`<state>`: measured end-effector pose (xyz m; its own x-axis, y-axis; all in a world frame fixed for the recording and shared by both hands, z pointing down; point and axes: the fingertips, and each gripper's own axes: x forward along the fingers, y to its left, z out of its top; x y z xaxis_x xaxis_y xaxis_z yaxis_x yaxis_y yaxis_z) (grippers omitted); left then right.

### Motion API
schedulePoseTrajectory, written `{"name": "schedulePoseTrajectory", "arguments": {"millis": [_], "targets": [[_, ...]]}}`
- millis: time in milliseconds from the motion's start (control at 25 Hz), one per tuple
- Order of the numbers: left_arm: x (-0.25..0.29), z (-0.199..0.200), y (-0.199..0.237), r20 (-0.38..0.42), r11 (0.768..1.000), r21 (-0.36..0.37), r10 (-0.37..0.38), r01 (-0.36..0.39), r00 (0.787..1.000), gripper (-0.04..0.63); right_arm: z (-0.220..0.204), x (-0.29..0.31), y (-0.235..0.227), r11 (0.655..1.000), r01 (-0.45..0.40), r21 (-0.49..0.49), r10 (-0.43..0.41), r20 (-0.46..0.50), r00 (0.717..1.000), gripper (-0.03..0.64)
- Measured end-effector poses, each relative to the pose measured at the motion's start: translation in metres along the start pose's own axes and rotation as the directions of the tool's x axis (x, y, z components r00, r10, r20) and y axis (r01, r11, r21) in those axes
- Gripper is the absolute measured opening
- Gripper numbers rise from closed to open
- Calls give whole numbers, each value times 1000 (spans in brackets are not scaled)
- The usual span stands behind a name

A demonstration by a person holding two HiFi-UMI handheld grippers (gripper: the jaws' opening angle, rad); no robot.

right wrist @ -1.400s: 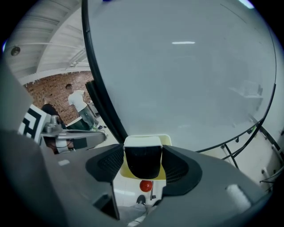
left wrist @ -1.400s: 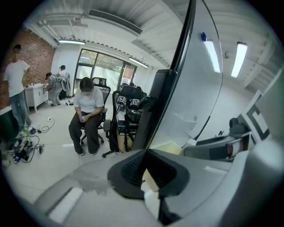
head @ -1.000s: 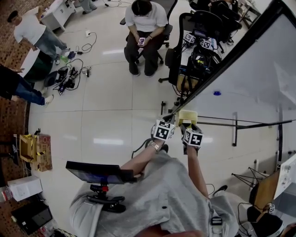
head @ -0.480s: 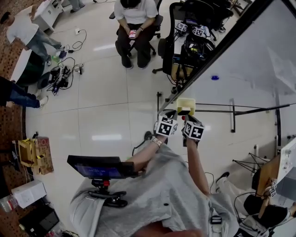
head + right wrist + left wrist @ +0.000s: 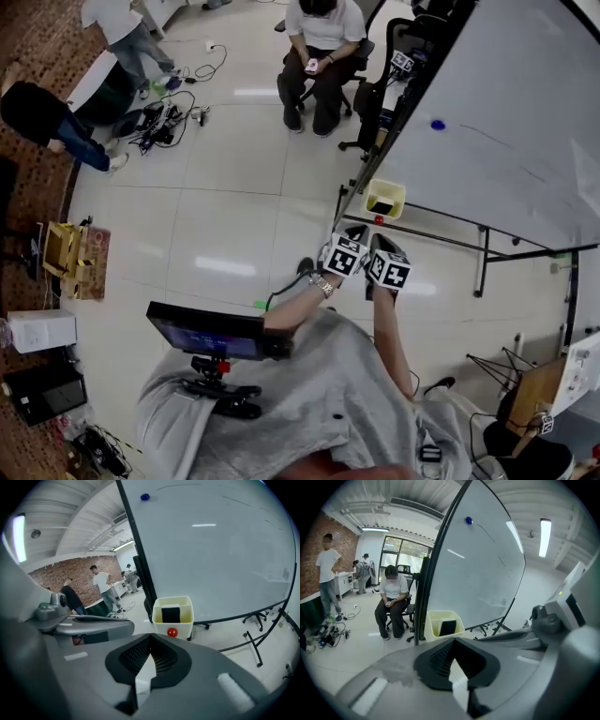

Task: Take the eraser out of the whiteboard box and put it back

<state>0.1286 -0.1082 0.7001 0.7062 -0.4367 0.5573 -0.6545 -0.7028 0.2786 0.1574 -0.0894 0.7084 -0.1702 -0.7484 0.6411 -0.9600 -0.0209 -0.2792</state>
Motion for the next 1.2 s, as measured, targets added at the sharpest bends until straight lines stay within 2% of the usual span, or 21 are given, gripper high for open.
{"name": "schedulePoseTrajectory", "arguments": {"millis": [80,200,280,400,640,840,1000,1200], "targets": [[-13,-22,-22,-11,1000,12,17,-17,1000,6,-19,-20,-3,1000,-18,14,17,11,1000,3],[-29,-61,-53,-63,999,48,27,-24,998,6,-55,-41,-7,998,-33,49,34,-21,999,3],[-40,-71,-68,-72,998,66,26,-21,997,6,-68,-52,-5,997,-45,62,47,-30,998,3],[-55,-62,-72,-39,998,59,33,-31,999,6,-66,-64,8,996,-78,48,78,2,997,3],[-73,-57,-60,-6,998,25,56,-55,998,6,-52,-75,35,992,-112,-67,114,24,993,3],[-86,-49,-48,20,997,38,67,-68,998,6,-50,-67,50,991,-113,-69,115,24,993,3],[-97,-57,-28,13,996,10,92,-92,996,6,-50,-65,75,984,-138,-109,141,14,990,3],[-97,-50,-30,23,997,20,72,-72,997,6,-42,-65,77,986,-121,-119,124,26,992,3]]}}
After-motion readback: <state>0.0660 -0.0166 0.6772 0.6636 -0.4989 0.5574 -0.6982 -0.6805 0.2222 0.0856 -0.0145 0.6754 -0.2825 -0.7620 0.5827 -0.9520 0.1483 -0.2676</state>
